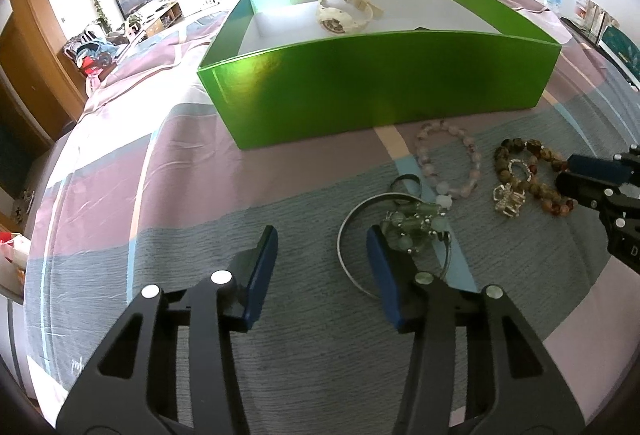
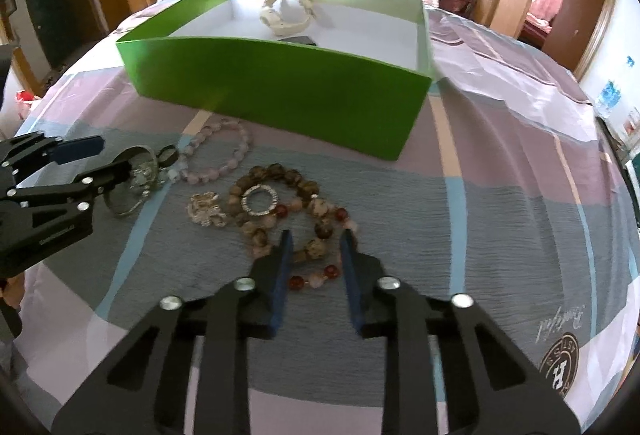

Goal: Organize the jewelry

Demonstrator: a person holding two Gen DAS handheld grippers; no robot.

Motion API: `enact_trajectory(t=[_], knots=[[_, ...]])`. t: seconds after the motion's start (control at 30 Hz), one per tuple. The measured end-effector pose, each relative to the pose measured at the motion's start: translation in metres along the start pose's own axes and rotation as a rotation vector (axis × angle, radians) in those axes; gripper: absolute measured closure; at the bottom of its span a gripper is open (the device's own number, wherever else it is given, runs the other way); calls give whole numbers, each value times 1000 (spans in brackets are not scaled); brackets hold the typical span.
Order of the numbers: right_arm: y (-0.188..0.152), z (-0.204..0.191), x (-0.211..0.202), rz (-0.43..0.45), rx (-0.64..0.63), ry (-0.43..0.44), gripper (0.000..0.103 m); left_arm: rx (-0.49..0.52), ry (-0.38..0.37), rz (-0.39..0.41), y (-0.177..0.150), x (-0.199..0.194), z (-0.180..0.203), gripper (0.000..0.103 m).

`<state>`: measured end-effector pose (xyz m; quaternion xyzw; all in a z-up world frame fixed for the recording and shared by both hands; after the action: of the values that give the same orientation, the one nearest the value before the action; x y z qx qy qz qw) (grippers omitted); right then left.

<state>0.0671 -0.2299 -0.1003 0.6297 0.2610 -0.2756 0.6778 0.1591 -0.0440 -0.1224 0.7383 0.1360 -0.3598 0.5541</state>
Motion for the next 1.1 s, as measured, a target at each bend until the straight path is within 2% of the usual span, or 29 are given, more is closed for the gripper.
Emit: enact_trajectory(t=[0.1,0.4,0.43,0.47,0.53,0.57,0.67,0.77,0.97,1.1], knots=[[-1,-5,-1,2,-16,6,94,-1,-10,0,0,-1,1,60],[2,-3,2,44,-13,-7,90,-1,-21,7,0,0,4,65],[2,-4,2,47,-21,-12,91,-3,-30,6,0,0,4,71],[2,-6,2,47,-32,-14,91,-9,-57,3,0,-1,7,83],[0,-10,1,38,-38,9,101,-9,-83,-1,-1,-2,11,92],[0,-12,0,37,-33,20,102,-4,-84,0,-1,-2,12,97],[3,-13,-5,50,-19,39,103,-14,-114,6,0,-5,15,99],[12,-9,-17,95,-5,32,103,-28,-132,51,8,-14,14,99],[27,7,-37,170,39,2,103,-33,-125,115,20,-29,13,99],[25,15,-27,139,52,-17,103,-35,-111,96,18,-22,12,99]])
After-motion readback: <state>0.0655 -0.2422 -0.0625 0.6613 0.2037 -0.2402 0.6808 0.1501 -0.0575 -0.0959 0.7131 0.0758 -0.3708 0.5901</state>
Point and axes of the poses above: each gripper's, at about its wrist camera, not at the fingertips, and x roughly the way its jaws point, z to its right, y to its top, the point moved 7 cm from there along x, roughly the way its jaws point, and after that the axes turned 12 degrees about z, right-handed, at the moved point
